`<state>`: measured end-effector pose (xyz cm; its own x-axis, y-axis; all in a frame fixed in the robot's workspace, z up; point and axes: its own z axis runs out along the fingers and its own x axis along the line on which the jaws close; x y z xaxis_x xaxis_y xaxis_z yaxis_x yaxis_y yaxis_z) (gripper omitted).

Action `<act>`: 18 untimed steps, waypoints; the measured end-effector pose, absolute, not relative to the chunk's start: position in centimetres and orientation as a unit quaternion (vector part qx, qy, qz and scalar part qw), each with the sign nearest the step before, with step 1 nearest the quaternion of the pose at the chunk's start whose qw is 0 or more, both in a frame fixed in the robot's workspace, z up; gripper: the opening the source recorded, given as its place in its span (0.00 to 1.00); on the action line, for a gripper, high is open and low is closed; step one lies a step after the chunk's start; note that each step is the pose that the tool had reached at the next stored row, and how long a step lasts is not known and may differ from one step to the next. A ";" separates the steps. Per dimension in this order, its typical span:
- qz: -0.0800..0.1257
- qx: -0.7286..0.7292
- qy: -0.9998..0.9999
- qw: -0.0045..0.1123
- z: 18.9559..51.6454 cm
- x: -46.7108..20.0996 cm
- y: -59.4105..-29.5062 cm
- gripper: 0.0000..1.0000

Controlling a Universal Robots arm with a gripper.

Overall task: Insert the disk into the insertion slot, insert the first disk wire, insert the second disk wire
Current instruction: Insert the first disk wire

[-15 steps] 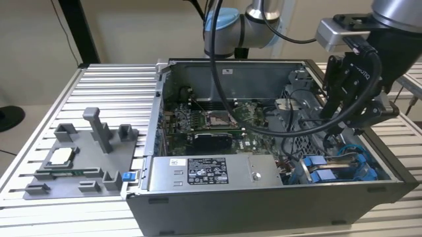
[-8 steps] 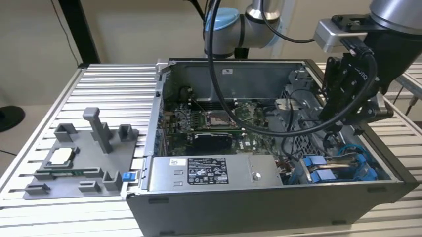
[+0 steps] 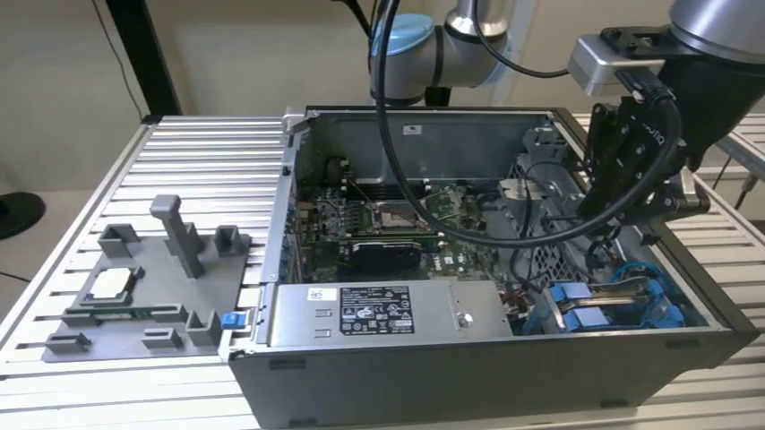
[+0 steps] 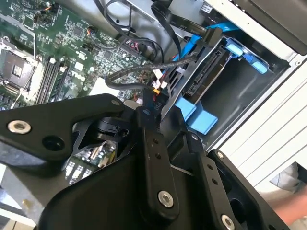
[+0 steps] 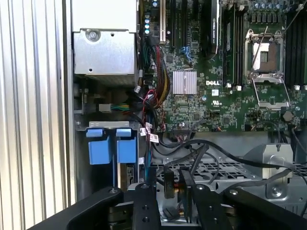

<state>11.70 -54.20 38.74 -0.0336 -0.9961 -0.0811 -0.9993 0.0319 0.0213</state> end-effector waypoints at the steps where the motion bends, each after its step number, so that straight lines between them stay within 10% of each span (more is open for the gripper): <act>1: 0.036 -0.695 0.718 0.022 38.7 11.7 -54.2 1.00; 17: 0.036 -0.695 0.718 0.022 38.8 12.0 -54.2 1.00; 18: 0.036 -0.695 0.718 0.022 38.8 12.0 -54.2 0.00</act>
